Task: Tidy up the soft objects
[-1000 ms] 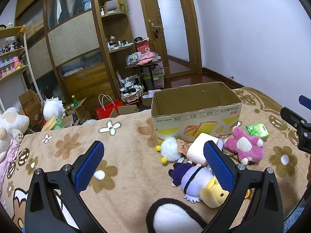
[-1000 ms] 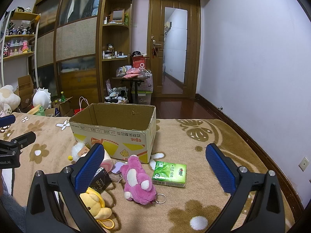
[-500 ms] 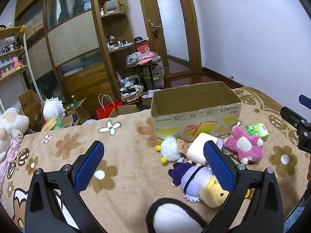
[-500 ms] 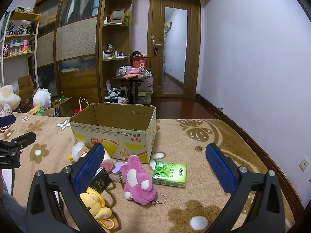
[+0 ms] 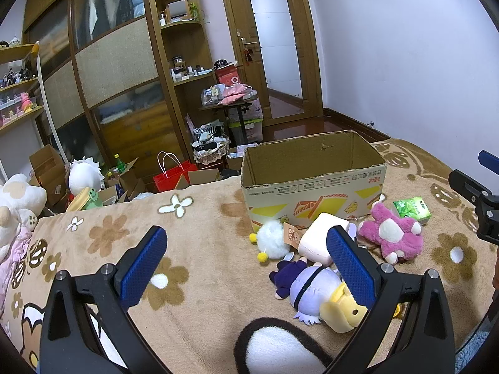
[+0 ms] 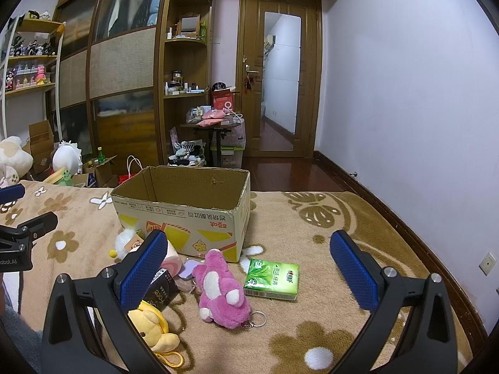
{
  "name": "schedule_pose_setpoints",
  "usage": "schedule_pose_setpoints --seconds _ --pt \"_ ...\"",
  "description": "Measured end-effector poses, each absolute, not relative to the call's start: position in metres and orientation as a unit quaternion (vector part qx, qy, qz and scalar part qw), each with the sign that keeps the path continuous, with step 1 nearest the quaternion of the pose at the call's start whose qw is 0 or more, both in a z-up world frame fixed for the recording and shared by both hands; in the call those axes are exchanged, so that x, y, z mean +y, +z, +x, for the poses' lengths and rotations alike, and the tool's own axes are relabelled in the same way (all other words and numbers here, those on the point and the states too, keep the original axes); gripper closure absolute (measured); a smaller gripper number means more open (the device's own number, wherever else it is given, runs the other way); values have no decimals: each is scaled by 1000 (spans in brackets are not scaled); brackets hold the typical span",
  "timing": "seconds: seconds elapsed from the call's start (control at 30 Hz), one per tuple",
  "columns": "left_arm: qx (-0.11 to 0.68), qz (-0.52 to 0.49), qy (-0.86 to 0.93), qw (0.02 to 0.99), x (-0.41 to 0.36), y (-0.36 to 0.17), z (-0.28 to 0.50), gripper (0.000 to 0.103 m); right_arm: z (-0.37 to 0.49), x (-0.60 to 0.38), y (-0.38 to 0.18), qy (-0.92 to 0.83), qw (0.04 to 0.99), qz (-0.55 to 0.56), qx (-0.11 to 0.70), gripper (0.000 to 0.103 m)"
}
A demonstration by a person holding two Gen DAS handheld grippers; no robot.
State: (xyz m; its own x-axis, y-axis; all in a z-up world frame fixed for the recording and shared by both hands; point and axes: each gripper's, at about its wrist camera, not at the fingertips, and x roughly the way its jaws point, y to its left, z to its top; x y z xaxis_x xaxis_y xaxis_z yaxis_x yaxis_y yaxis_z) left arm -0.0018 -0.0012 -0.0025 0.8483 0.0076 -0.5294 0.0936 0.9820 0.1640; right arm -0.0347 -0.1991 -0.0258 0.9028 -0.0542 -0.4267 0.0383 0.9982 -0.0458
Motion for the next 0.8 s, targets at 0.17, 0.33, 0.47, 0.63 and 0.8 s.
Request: schedule_pose_setpoints --seconds 0.17,0.33,0.47,0.63,0.8 --pt "274 92 -22 957 -2 -3 -2 2 -35 -199 -25 -24 975 -18 219 0" --pt "277 90 -25 956 -6 -2 -3 2 -34 -201 -22 -24 975 -18 220 0" --pt "282 89 -44 954 -12 -4 -7 2 -37 -199 -24 -24 975 -18 222 0" --pt "292 90 -66 950 -17 -6 -8 2 -35 -196 -31 -23 973 -17 227 0" --pt "311 94 -90 941 -28 -10 -7 2 -29 -202 -29 -20 970 -15 241 0"
